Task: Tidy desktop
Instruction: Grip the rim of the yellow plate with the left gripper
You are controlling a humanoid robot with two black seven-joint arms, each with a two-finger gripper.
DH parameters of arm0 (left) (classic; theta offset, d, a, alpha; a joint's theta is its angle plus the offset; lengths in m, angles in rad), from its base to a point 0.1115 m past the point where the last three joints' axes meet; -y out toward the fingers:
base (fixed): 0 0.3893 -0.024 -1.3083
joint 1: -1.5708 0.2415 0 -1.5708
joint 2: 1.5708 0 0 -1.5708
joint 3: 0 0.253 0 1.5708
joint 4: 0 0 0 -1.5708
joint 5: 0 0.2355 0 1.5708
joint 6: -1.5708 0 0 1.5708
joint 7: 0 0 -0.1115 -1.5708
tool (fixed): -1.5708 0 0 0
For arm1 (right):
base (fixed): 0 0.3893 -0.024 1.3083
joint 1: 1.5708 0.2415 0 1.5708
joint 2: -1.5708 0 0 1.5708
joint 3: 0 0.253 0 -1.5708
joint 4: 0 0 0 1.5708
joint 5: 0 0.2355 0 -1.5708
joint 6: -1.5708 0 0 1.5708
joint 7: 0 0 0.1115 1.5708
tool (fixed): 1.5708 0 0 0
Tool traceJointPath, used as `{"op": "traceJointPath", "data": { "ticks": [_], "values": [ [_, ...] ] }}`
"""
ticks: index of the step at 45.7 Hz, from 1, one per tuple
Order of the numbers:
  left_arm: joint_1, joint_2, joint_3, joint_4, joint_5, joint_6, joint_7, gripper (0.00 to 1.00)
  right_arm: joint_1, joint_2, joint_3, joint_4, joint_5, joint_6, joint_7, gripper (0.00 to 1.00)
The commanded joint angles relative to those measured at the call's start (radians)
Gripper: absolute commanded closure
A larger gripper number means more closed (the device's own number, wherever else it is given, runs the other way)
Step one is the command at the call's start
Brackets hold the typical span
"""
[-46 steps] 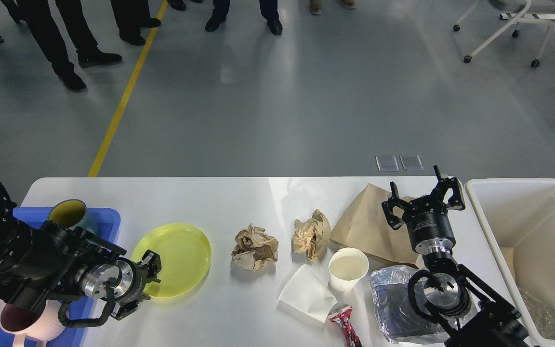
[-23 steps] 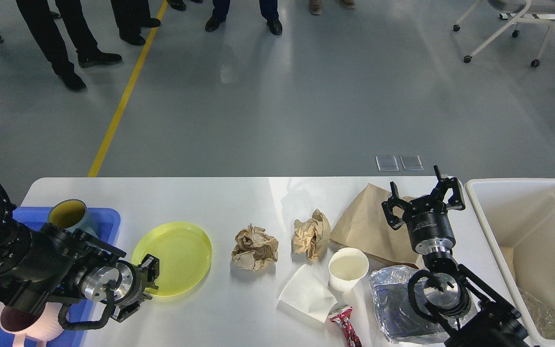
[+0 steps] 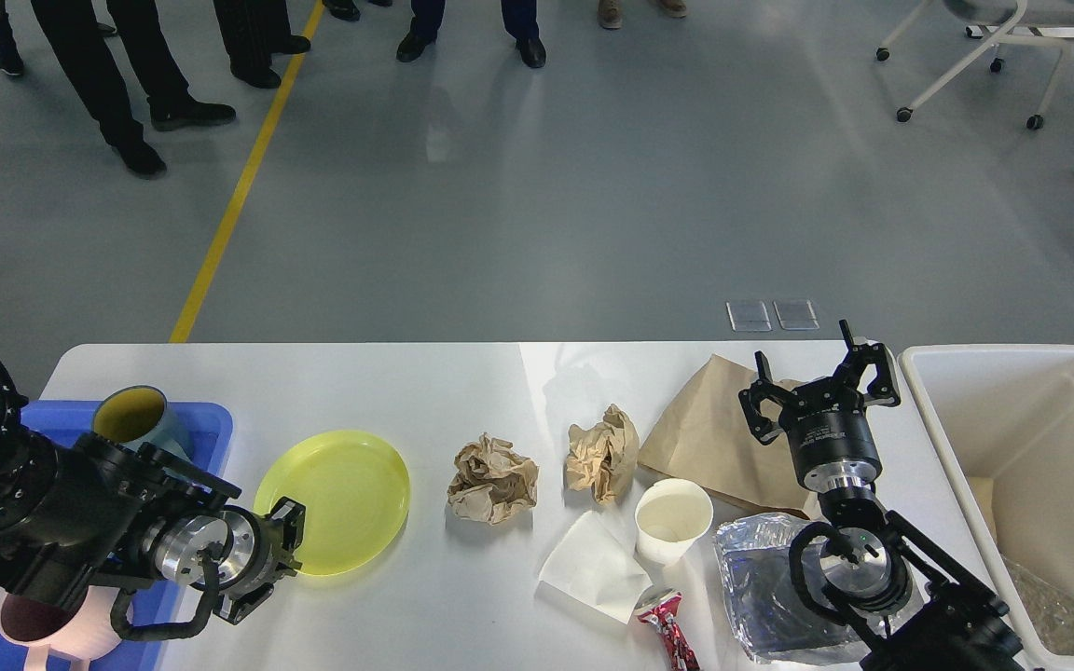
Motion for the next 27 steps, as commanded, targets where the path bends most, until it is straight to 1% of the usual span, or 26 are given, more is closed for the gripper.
{"op": "traceJointPath", "data": {
  "ticks": [1, 9, 22, 27],
  "values": [
    [-0.004, 0.002, 0.001, 0.0, -0.002, 0.002, 0.0, 1.0, 0.0, 0.0, 0.0, 0.0, -0.001, 0.0, 0.0, 0.0],
    [-0.017, 0.006, 0.003, -0.01, 0.0, 0.0, 0.0, 1.0, 0.0, 0.0, 0.0, 0.0, 0.001, 0.0, 0.0, 0.0],
    [-0.113, 0.051, 0.027, -0.093, 0.009, -0.003, 0.0, 1.0, 0.0, 0.0, 0.0, 0.0, -0.001, 0.0, 0.0, 0.0],
    [-0.158, 0.069, 0.049, -0.124, 0.012, -0.021, -0.002, 1.0, 0.0, -0.001, 0.0, -0.002, 0.001, 0.0, 0.0, 0.0]
  ]
}}
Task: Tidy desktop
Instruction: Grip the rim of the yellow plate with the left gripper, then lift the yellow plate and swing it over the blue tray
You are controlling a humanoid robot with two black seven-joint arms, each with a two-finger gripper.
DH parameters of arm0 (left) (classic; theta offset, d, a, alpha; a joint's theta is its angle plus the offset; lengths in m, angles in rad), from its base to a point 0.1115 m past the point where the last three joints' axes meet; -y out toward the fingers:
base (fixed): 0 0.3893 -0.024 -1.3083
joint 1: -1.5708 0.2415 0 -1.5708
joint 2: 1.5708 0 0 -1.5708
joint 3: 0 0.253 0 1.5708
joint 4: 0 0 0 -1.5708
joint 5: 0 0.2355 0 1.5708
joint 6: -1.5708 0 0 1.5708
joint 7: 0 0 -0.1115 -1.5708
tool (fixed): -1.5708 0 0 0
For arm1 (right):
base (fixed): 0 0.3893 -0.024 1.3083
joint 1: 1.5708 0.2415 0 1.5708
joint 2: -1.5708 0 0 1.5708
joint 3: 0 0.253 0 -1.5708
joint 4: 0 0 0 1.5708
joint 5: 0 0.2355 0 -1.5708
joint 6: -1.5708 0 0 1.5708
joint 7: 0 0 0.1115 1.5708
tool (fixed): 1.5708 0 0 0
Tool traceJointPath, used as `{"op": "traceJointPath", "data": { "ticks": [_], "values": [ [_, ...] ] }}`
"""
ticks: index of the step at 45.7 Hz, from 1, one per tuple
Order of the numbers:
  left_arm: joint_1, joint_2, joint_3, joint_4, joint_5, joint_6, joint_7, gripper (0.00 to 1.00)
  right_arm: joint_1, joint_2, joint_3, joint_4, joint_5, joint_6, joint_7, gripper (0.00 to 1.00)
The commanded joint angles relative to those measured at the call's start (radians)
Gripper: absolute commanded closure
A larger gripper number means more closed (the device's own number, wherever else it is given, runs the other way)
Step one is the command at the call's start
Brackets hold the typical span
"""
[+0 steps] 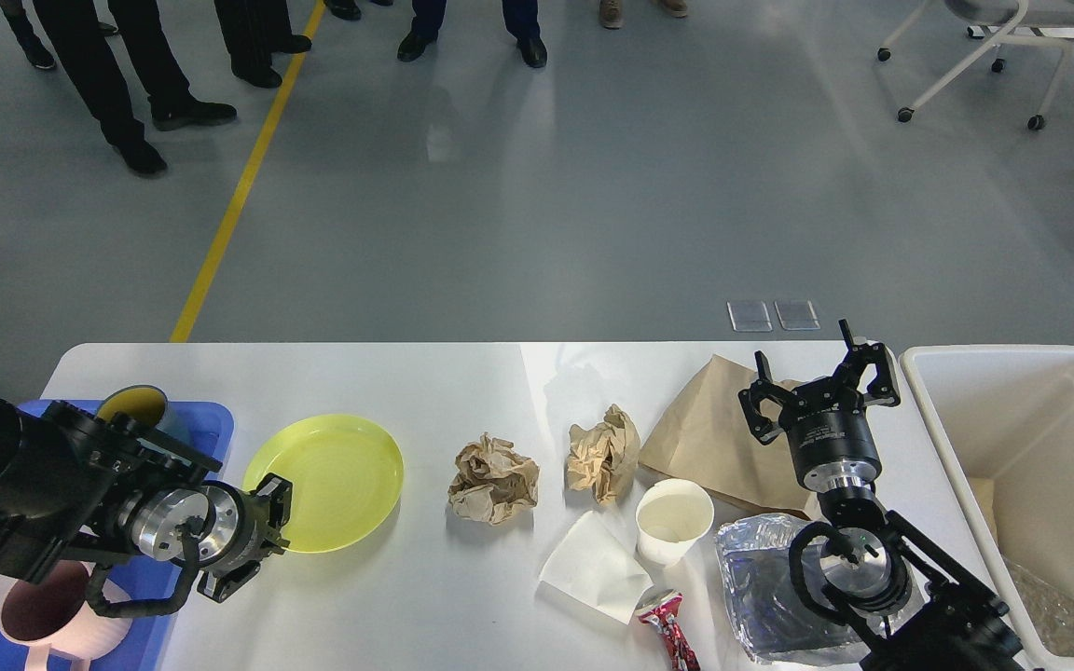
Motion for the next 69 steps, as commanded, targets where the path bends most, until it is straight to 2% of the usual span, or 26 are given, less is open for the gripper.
{"op": "traceJointPath", "data": {
  "ticks": [1, 11, 24, 28, 30, 38, 42, 53, 62, 69],
  "values": [
    [-0.058, 0.02, 0.024, -0.04, 0.004, -0.017, -0.003, 1.0, 0.0, 0.0, 0.0, -0.002, -0.001, 0.0, 0.0, 0.0],
    [-0.261, 0.049, 0.128, -0.176, 0.01, -0.089, -0.012, 1.0, 0.0, -0.001, 0.0, -0.002, -0.001, 0.0, 0.0, 0.0],
    [-0.57, 0.076, 0.288, -0.308, 0.128, -0.273, 0.004, 1.0, 0.0, -0.001, 0.0, -0.002, -0.001, 0.0, 0.0, 0.0],
    [-0.684, 0.067, 0.339, -0.344, 0.207, -0.348, 0.003, 1.0, 0.0, -0.001, 0.0, -0.002, 0.0, 0.0, 0.0, 0.0],
    [-0.764, 0.064, 0.369, -0.358, 0.272, -0.423, 0.003, 1.0, 0.0, -0.001, 0.0, -0.002, -0.001, 0.0, 0.0, 0.0],
    [-0.908, 0.066, 0.408, -0.358, 0.488, -0.59, -0.014, 1.0, 0.0, -0.001, 0.0, -0.002, -0.001, 0.0, 0.0, 0.0],
    [-0.934, 0.07, 0.412, -0.358, 0.553, -0.624, -0.025, 1.0, 0.0, -0.001, 0.0, -0.002, 0.001, 0.0, 0.0, 0.0],
    [-0.934, 0.104, 0.437, -0.358, 0.596, -0.626, -0.058, 1.0, 0.0, -0.001, 0.0, -0.002, 0.001, 0.0, 0.0, 0.0],
    [-0.933, 0.19, 0.484, -0.341, 0.634, -0.627, -0.123, 1.0, 0.0, -0.001, 0.0, -0.002, -0.001, 0.0, 0.0, 0.0],
    [-0.894, 0.282, 0.556, -0.266, 0.697, -0.627, -0.17, 1.0, 0.0, -0.001, 0.0, 0.0, 0.001, 0.0, 0.0, 0.0]
  ]
}}
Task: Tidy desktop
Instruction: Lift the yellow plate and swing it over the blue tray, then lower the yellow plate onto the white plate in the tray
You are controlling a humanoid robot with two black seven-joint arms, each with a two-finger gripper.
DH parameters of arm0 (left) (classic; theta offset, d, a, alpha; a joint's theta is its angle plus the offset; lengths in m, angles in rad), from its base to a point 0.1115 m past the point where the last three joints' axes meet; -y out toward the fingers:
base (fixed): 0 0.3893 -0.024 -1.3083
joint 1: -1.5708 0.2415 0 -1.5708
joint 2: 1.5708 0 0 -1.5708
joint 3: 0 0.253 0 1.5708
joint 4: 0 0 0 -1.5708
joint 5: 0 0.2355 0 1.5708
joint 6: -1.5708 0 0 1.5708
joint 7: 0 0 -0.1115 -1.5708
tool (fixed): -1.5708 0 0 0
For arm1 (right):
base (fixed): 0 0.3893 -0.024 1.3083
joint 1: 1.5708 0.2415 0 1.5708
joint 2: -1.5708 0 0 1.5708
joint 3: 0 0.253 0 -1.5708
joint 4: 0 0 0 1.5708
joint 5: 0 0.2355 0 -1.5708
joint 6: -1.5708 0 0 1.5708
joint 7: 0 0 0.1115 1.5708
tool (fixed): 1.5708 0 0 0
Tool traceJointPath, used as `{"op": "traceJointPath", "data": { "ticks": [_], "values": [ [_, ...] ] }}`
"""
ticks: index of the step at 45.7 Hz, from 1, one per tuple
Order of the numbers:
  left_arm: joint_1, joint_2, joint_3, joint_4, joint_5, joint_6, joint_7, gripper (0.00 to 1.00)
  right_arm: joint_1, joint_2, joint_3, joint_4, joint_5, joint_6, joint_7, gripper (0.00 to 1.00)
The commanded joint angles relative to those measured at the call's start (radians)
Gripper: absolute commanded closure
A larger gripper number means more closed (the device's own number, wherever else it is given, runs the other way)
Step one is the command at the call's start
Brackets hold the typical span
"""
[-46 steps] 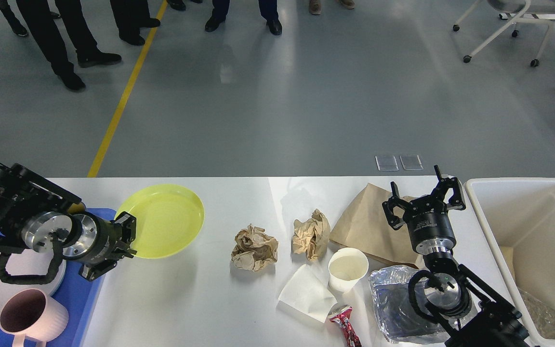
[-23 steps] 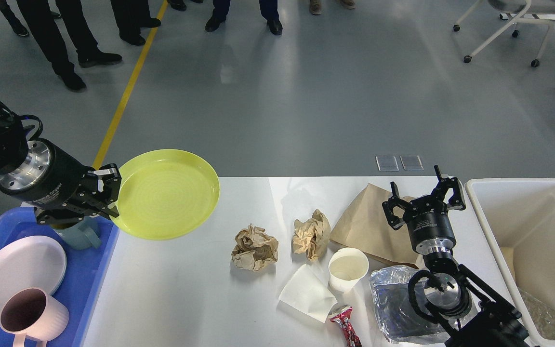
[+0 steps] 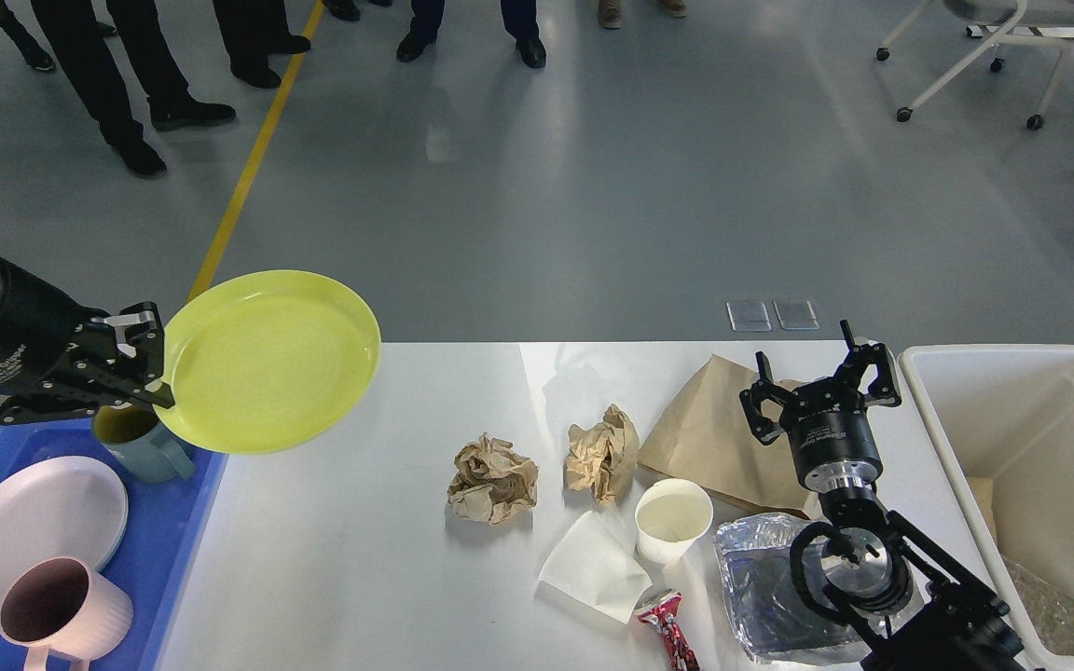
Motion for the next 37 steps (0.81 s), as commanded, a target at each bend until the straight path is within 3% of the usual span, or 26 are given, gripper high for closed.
{"op": "traceJointPath", "data": {
  "ticks": [1, 17, 28, 37],
  "values": [
    [0.048, 0.077, 0.055, 0.072, 0.052, 0.0, -0.039, 1.0, 0.0, 0.0, 0.0, 0.002, 0.0, 0.0, 0.0, 0.0],
    [0.341, 0.269, 0.032, 0.4, 0.068, -0.024, -0.053, 1.0, -0.001, 0.0, 0.0, 0.002, 0.0, 0.0, 0.0, 0.0],
    [0.539, 0.39, -0.066, 0.619, 0.063, -0.052, -0.048, 1.0, -0.001, 0.0, 0.0, 0.002, 0.0, 0.0, 0.0, 0.0],
    [0.795, 0.405, -0.2, 0.788, 0.055, -0.06, -0.05, 1.0, 0.0, 0.0, 0.0, 0.002, 0.0, 0.0, 0.0, 0.0]
  ]
}}
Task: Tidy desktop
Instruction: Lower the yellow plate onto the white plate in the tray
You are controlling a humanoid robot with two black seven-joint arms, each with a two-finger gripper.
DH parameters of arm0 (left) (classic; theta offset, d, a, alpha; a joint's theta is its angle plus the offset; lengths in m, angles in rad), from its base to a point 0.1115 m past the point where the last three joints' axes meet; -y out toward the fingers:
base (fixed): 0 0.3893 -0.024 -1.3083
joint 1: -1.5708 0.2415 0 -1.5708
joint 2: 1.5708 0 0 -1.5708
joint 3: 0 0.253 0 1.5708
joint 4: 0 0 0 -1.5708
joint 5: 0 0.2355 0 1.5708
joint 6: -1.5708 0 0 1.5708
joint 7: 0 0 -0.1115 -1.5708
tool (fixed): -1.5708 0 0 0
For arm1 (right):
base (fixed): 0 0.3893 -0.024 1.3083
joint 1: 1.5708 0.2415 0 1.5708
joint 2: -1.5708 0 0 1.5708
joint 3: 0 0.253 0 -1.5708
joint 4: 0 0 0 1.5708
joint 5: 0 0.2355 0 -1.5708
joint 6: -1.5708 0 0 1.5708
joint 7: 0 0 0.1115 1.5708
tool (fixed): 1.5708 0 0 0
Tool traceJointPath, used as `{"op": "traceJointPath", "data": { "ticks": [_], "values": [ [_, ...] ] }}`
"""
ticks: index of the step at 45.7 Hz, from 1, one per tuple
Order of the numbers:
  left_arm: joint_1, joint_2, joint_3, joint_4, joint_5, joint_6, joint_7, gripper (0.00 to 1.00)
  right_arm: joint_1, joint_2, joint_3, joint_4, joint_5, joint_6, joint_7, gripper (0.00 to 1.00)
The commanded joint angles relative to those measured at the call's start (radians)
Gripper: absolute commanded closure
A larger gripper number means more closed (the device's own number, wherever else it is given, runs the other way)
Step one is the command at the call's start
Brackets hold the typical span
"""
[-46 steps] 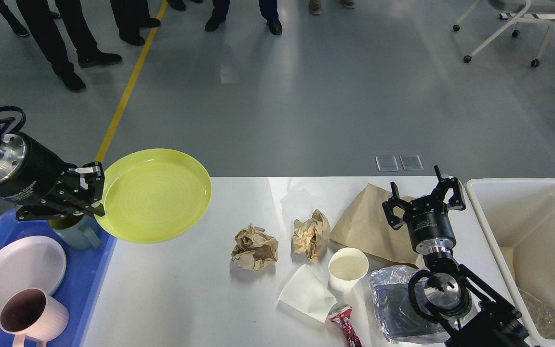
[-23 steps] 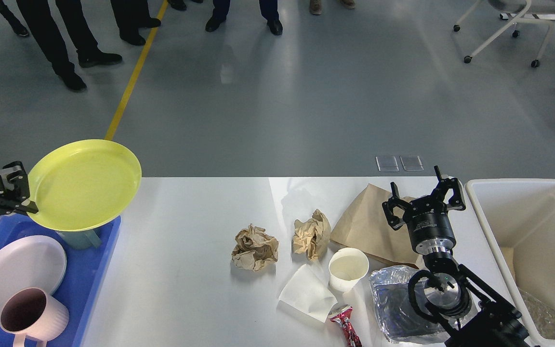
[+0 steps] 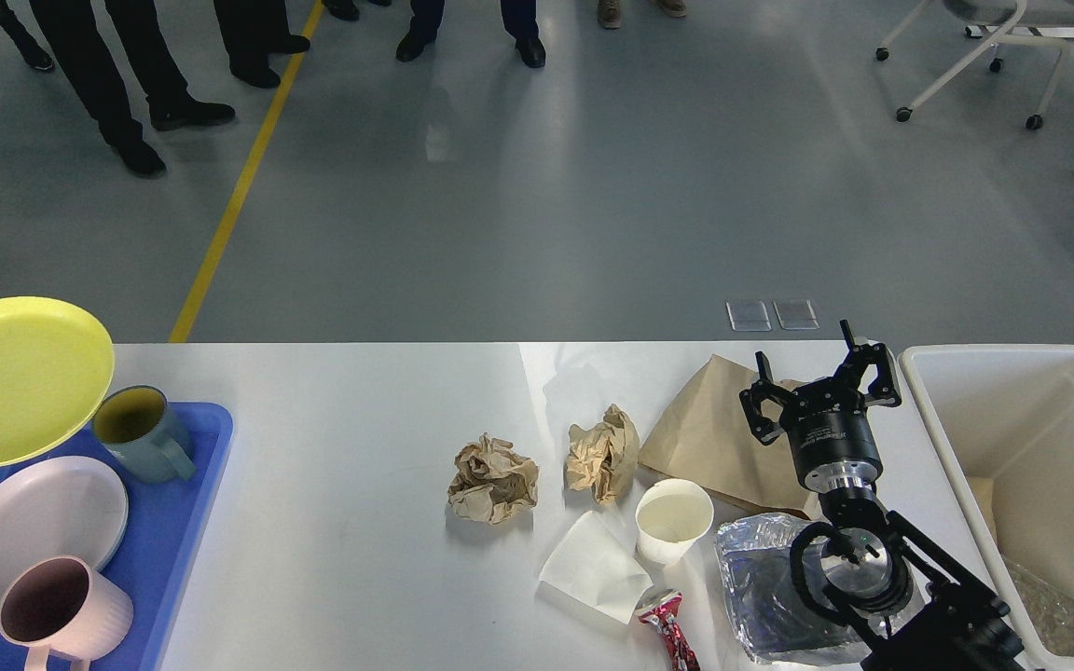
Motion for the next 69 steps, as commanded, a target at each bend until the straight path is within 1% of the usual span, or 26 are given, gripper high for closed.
{"op": "traceJointPath", "data": {
  "ticks": [1, 10, 25, 32, 39, 46, 58, 69],
  "values": [
    [0.165, 0.008, -0.101, 0.098, -0.002, 0.0, 0.002, 1.0, 0.0, 0.0, 0.0, 0.0, 0.0, 0.0, 0.0, 0.0],
    [0.389, 0.017, -0.264, 0.23, -0.002, 0.0, 0.004, 1.0, 0.0, 0.0, 0.0, 0.0, 0.0, 0.0, 0.0, 0.0],
    [0.682, -0.018, -0.485, 0.398, 0.002, 0.018, 0.01, 1.0, 0.001, 0.0, 0.0, 0.0, 0.0, 0.0, 0.0, 0.0],
    [0.72, -0.056, -0.531, 0.43, 0.006, 0.02, 0.033, 1.0, 0.001, 0.0, 0.0, 0.0, 0.0, 0.0, 0.0, 0.0],
    [0.766, -0.084, -0.577, 0.441, 0.007, 0.018, 0.04, 1.0, 0.0, 0.0, 0.0, -0.002, 0.0, 0.0, 0.0, 0.0],
    [0.783, -0.115, -0.58, 0.442, 0.009, 0.021, 0.04, 1.0, 0.0, 0.0, 0.0, 0.0, 0.0, 0.0, 0.0, 0.0],
    [0.799, -0.135, -0.583, 0.458, 0.009, 0.064, 0.04, 1.0, 0.001, 0.0, 0.0, 0.0, 0.0, 0.0, 0.0, 0.0],
    [0.822, -0.147, -0.597, 0.467, 0.009, 0.069, 0.039, 1.0, 0.0, 0.001, 0.0, -0.002, 0.0, 0.0, 0.0, 0.0]
  ]
}}
